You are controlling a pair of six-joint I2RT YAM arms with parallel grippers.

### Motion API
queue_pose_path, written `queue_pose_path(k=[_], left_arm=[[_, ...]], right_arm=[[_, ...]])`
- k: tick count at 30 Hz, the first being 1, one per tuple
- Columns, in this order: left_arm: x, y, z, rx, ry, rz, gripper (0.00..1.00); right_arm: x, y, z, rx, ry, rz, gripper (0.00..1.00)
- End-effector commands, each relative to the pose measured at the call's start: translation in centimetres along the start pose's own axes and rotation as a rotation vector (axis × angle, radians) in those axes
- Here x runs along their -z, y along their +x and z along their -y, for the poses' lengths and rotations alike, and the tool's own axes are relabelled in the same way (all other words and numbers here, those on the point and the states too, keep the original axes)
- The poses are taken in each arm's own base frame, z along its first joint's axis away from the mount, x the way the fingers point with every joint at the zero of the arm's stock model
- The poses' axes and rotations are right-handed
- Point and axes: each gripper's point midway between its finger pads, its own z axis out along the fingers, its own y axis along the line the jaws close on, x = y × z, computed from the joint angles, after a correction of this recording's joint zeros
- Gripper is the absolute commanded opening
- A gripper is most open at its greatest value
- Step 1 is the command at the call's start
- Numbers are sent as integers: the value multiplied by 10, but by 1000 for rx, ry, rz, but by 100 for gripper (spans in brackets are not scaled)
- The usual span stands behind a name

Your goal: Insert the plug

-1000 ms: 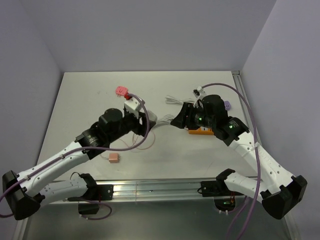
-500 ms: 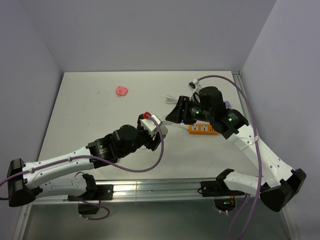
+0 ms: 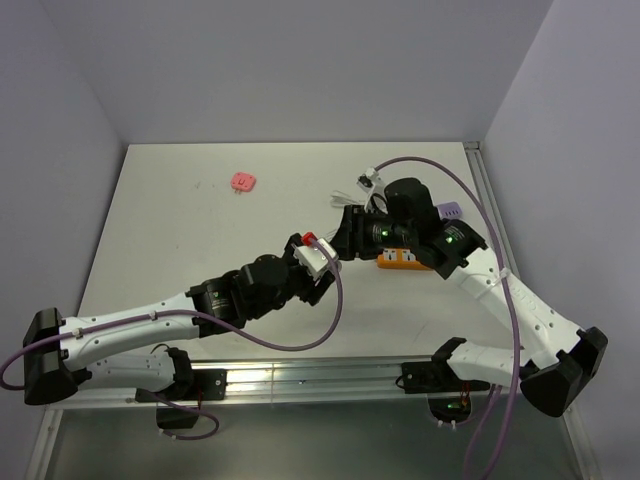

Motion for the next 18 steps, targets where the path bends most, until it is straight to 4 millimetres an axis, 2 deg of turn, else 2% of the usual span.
queue_pose_path(k=[1, 4, 15, 18], left_arm=[[7, -34, -4, 4, -11, 93, 0], [11, -37, -4, 7, 1, 107, 0], [17, -48, 11, -9, 99, 136, 0], [18, -40, 12, -19, 106, 107, 0]], right_arm=[[-4, 12, 1, 40, -23, -47, 56], [-8, 17, 9, 46, 3, -66, 56], [-18, 21, 3, 69, -42, -121, 53], [-19, 21, 2, 73, -45, -128, 52]])
